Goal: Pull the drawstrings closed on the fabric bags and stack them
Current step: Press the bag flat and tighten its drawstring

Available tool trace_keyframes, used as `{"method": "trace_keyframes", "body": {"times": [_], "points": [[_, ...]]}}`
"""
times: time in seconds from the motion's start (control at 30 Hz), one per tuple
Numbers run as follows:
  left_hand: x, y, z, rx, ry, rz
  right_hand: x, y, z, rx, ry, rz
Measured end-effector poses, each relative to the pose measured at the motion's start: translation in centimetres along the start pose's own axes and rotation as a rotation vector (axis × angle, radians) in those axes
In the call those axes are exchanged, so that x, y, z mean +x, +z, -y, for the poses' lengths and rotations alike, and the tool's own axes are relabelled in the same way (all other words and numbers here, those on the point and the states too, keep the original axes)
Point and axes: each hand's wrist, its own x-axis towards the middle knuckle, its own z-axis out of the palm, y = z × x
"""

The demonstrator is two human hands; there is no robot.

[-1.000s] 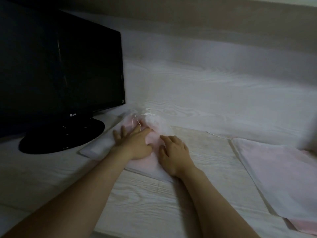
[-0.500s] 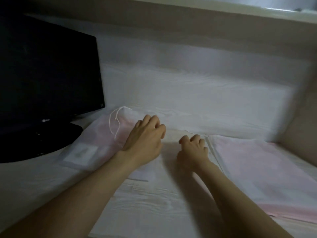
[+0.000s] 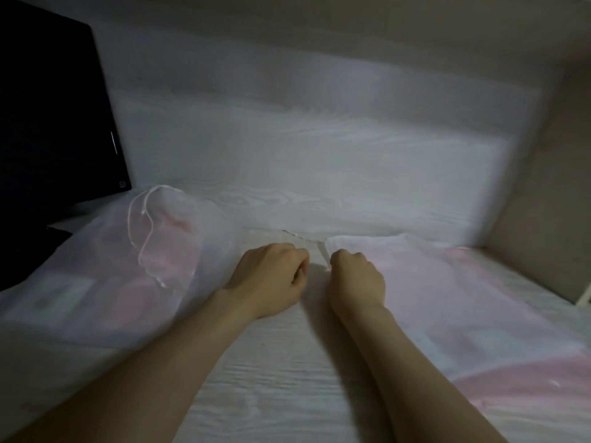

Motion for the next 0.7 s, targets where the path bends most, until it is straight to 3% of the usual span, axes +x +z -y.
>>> {"method": "trace_keyframes", "body": {"times": [0.23, 0.47, 0.6, 0.7], "points": [[-0.6, -0.2, 0.7, -0.152, -0.125, -0.111, -0.2, -0.6, -0.1, 0.093, 0.008, -0.147], [-0.9, -0.2, 0.8, -0.219, -0.176, -0.075, 0.0, -0.1, 0.3, 0.303, -0.044, -0.537], [-0.6, -0.5, 0.6, -0.316, -0.308, -0.146, -0.9, -0.8, 0.7, 0.486, -0.256, -0.647], [-0.7, -1.3, -0.1, -0.530, -0.367, -0.274, -1.9, -1.5, 1.2, 0.553, -0.441, -0.674]]}}
